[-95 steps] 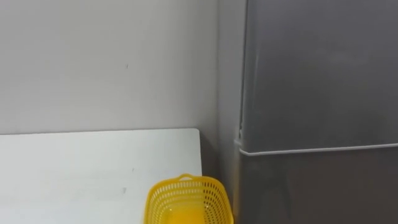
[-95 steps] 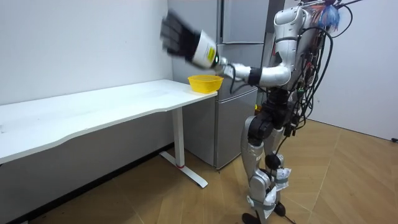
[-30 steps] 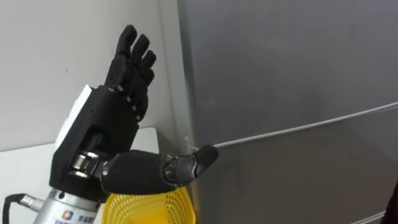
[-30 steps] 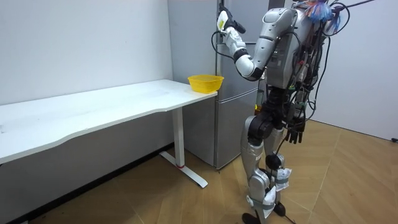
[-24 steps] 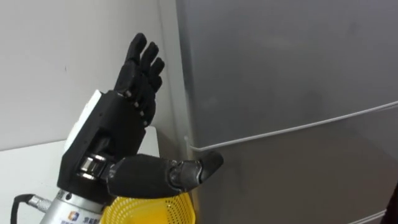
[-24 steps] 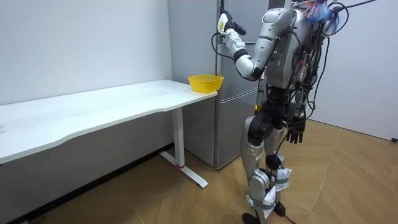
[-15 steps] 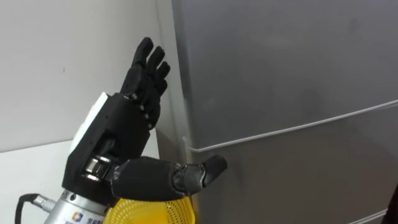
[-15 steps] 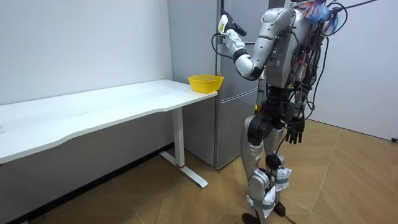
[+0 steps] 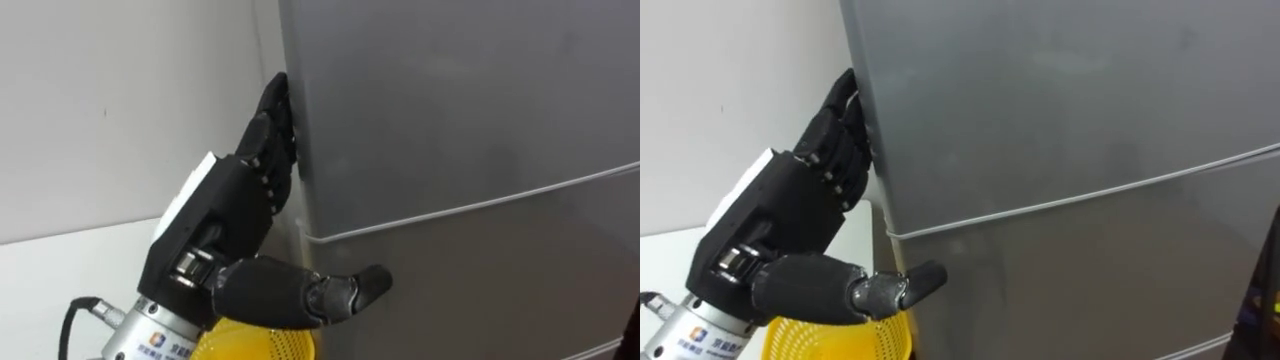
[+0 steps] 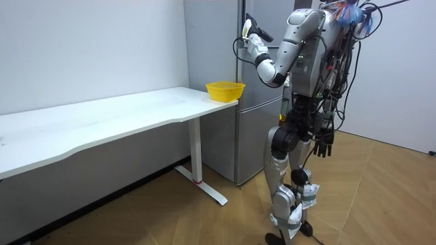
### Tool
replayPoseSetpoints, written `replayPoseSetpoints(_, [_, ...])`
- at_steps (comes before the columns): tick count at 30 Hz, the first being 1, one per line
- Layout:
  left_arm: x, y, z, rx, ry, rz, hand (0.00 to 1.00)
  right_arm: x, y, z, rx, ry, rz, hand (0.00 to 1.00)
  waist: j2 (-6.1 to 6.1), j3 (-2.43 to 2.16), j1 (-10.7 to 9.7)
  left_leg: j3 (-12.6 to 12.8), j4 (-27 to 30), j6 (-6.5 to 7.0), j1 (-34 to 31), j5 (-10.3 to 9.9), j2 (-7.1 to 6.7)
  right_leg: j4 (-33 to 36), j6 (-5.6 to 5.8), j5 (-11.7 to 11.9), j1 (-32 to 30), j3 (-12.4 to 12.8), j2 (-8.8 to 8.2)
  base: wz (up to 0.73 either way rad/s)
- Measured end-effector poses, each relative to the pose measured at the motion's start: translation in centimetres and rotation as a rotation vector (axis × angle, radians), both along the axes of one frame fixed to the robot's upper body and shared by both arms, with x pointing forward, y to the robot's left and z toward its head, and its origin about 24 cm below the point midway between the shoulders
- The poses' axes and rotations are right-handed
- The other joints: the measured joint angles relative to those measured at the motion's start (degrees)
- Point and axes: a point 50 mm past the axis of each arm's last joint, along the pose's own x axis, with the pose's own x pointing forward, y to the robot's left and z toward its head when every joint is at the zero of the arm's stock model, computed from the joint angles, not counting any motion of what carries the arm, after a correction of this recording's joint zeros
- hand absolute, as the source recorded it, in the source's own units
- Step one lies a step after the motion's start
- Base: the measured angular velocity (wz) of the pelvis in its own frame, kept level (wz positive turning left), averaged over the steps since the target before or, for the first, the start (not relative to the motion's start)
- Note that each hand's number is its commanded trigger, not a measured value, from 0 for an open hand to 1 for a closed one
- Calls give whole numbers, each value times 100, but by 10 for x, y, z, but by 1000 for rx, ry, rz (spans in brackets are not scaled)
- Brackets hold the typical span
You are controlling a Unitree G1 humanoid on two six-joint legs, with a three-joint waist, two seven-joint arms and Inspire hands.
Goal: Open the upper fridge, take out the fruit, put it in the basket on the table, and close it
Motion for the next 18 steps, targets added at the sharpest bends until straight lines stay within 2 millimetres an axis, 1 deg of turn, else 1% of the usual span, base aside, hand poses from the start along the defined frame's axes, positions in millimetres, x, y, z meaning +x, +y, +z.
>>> replayPoseSetpoints(2, [2,-1,-4,2,21,-1,0,1,0,0,0,-2,-2,0,-2,1,5,2,-4,0,17,0,0,3,1,0,15,9,0,0])
replayPoseSetpoints(8, [4,-2,-8,1,42,-4,0,6,1,0,2,-5,41,0,18,-8,11,13,-8,0,1,0,2,0,5,2,2,6,-2,1])
replayPoseSetpoints(9, [4,-2,-8,1,43,-4,62,7,1,0,2,-5,47,0,27,-9,13,13,-7,0,-2,0,1,3,6,3,2,3,-2,0])
replayPoseSetpoints(10, [4,-2,-9,1,44,-4,100,7,1,0,2,-5,49,0,32,-9,13,13,-7,0,0,0,1,4,6,3,5,2,-2,0])
replayPoseSetpoints(15, [5,-1,-10,-28,60,-10,100,7,2,0,7,3,74,0,59,-15,23,13,-2,0,-4,0,1,13,5,4,14,-18,-2,2])
replayPoseSetpoints(16, [7,2,-10,-35,63,15,93,7,2,0,9,4,75,0,59,-15,28,14,-2,0,-7,0,1,13,5,4,15,-24,-2,4])
replayPoseSetpoints(17, [8,7,-10,-42,65,41,51,7,2,0,10,5,75,0,61,-16,31,13,-2,0,-8,0,1,12,5,4,17,-29,-4,4])
replayPoseSetpoints(18, [8,8,-10,-43,65,46,16,7,1,0,11,5,76,0,59,-16,31,13,-1,0,-7,0,1,14,5,4,17,-30,-6,3])
